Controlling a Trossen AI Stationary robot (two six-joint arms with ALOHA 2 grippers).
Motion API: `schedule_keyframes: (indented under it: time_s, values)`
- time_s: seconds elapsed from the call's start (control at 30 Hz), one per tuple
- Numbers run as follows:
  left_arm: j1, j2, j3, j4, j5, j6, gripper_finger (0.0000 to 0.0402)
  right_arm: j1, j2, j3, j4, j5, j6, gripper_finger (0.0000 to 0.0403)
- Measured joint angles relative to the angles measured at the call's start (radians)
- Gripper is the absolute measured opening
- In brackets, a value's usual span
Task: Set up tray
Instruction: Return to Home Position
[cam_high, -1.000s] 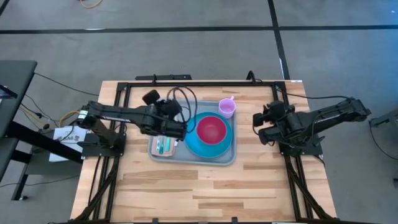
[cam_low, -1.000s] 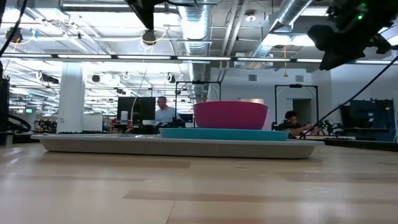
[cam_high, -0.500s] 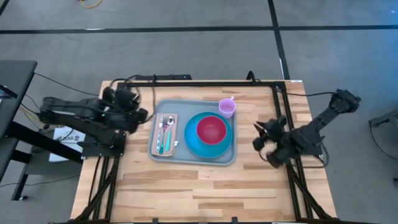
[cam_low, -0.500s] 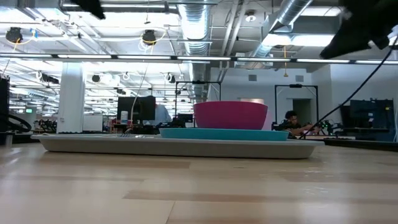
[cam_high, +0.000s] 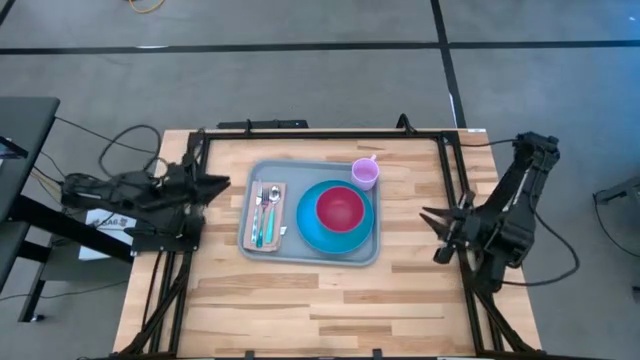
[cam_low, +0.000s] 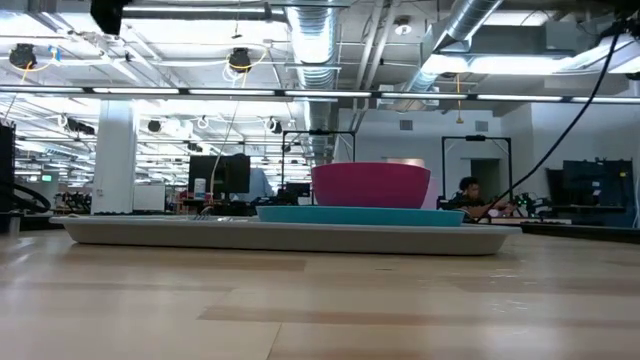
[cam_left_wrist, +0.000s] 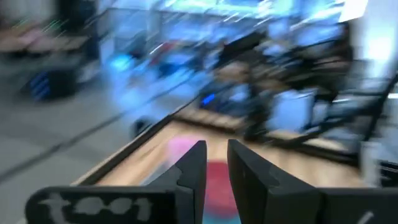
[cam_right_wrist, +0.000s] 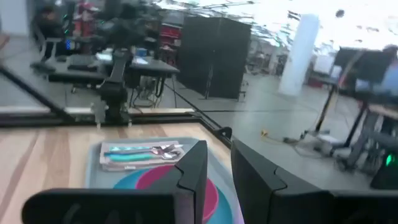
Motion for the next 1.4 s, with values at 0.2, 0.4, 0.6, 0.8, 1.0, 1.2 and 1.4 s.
schedule_keyframes:
  time_s: [0.2, 0.4, 0.6, 0.8, 1.0, 1.2, 1.4]
  values:
    - [0.000, -0.135, -0.114, 0.154, 0.071, 0.155, 0.0052, -0.071, -0.001, 0.000, 0.093, -0.025, 0.072, 0.0067]
    - [0.001, -0.149, -0.156, 0.146, 0.046, 0.085, 0.0052, -0.156, 0.109, 0.012, 0.386, -0.086, -0.261, 0.0067]
    - [0.001, -0.149, -0.146, 0.170, 0.053, 0.090, 0.0052, -0.261, 0.109, 0.136, 0.448, -0.146, -0.603, 0.0067]
    - [0.001, -0.149, -0.144, 0.202, 0.053, 0.116, 0.0052, -0.421, 0.071, 0.239, 0.712, -0.471, -1.124, 0.0067]
    - [0.001, -0.149, -0.144, 0.154, 0.070, 0.055, 0.0052, -0.636, 0.051, 0.225, 0.868, -1.103, -1.411, 0.0067]
    - [0.000, -0.149, -0.144, 0.076, 0.072, -0.016, 0.0052, -0.853, 0.025, 0.142, 0.923, -1.253, -1.411, 0.0067]
    - [0.000, -0.149, -0.144, 0.039, 0.072, -0.083, 0.0052, -0.995, -0.089, -0.128, 1.197, -1.362, -1.349, 0.0067]
